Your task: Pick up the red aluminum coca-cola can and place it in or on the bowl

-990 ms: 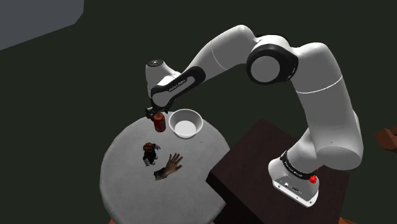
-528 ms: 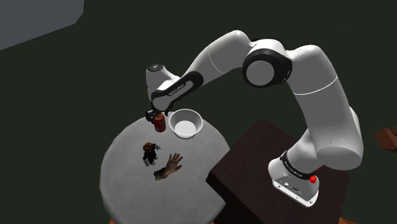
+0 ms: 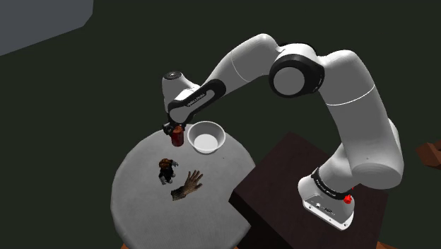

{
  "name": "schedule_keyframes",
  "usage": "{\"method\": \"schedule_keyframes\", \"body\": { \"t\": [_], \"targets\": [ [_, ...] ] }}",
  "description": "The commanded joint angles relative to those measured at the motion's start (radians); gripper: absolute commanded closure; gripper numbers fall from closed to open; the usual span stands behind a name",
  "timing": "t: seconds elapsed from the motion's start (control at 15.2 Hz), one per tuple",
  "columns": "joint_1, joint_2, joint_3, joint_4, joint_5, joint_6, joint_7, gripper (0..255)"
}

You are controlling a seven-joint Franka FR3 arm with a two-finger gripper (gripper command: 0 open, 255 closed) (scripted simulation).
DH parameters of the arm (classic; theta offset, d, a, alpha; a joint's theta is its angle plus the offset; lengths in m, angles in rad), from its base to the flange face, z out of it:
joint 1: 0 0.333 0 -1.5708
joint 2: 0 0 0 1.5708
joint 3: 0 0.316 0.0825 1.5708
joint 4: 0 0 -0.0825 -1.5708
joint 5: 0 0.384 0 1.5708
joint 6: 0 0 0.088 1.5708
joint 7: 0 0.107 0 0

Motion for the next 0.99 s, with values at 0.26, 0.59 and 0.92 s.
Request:
{"method": "schedule_keyframes", "body": {
  "t": [0.26,0.59,0.92],
  "targets": [
    [0.0,0.0,0.0,0.0,0.0,0.0,0.0,255],
    [-0.003,-0.032,0.003,-0.013,0.003,-0.02,-0.001,255],
    [-0.007,-0.084,0.009,-0.028,0.008,-0.056,-0.004,255]
  ]
}}
